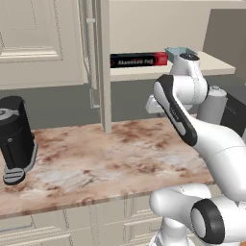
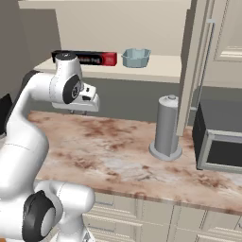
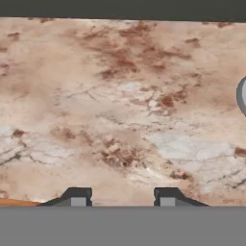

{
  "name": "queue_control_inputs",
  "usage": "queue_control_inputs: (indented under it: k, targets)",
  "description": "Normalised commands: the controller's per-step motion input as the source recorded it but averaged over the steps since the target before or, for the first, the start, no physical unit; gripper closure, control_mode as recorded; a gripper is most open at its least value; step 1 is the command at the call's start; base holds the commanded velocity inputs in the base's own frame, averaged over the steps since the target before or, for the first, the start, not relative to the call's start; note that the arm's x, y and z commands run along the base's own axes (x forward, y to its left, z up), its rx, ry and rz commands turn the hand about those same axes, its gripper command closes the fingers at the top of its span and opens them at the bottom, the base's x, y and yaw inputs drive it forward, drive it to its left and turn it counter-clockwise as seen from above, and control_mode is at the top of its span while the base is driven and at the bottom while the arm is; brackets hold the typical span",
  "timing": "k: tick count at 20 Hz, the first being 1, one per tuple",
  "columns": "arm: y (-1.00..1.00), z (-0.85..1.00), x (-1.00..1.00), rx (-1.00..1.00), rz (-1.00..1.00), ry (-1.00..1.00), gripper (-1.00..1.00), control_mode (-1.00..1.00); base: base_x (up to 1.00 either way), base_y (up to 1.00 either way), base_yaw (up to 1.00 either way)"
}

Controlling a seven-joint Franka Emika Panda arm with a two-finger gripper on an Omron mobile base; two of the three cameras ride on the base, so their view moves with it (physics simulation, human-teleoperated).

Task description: Retrieve the tupperware and aluminum foil from the cabinet and place them on the dining counter near the plate with lemons to prepare for storing leftovers.

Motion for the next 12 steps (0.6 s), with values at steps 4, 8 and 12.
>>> queue_control_inputs:
  k: [4,8,12]
  targets:
    - [0.03,0.13,-0.14,0.0,0.0,-0.15,-1.0,-1.0,0.0,0.0,0.0]
    - [-0.01,0.55,-0.1,0.07,-0.02,-0.4,-1.0,-1.0,0.0,0.0,0.0]
    - [0.01,0.69,0.0,0.13,-0.12,-0.4,-1.0,-1.0,0.0,0.0,0.0]
